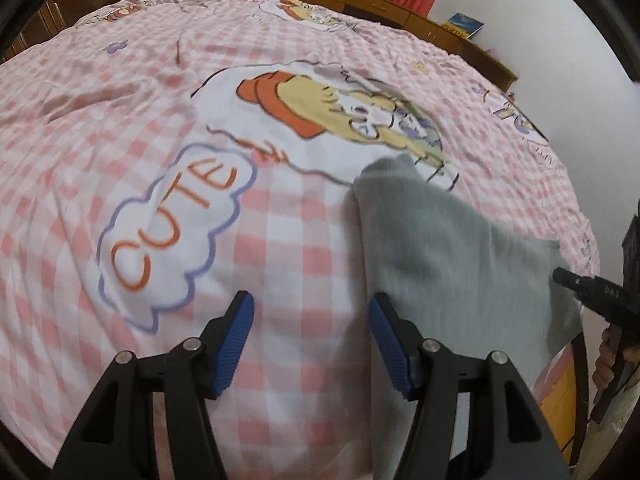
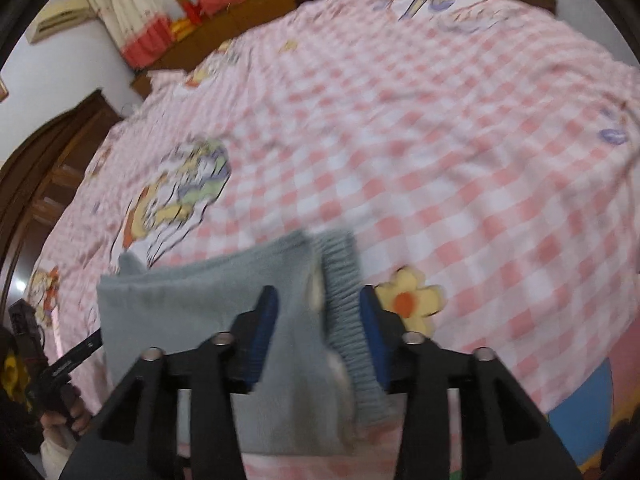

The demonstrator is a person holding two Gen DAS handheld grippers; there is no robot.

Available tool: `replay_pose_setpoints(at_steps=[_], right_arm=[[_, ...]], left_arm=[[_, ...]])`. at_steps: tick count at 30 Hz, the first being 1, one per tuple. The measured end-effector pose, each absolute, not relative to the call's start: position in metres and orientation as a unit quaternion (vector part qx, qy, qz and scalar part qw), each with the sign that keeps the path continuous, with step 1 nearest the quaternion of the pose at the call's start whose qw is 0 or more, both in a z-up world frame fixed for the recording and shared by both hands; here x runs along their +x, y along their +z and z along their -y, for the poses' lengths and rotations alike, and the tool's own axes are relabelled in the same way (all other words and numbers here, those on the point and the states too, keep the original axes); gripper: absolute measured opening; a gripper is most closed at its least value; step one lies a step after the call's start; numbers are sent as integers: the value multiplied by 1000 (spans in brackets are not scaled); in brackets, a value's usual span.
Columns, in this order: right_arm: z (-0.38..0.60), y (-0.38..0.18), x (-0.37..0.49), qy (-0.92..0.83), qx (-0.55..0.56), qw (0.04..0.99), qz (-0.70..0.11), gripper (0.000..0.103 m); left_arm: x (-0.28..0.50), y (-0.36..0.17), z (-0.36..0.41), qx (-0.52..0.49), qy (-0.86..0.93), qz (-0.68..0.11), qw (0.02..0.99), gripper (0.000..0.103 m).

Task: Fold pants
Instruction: 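Lift the grasped edge with the right gripper and fold it over, then grasp the pants with the left gripper while the right gripper holds the fold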

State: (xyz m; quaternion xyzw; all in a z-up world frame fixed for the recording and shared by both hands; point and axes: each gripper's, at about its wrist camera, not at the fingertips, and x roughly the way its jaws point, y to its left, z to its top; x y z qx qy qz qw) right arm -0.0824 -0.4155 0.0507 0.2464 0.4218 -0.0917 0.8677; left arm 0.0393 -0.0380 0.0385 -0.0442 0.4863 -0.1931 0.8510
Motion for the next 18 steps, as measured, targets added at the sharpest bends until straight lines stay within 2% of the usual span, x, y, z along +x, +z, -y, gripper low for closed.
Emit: replay_pose_setpoints(at_steps=[2,8,13,18], right_arm=[[422,50,-82,-99,248,872,-411,53],[430,17,-59,-63,298,848,-433,53],[426,1,-49,-53,277,859,-426,54],[427,-5,-54,-39,274,870,-409,54]], left_arm=[[44,41,36,-60,-203,-485,849,63],[54,44,34,-107,-226,-485,838,65],[60,45,46,-101,-232,-478,841,66],[77,36,62,-113,-250,-477,835,71]])
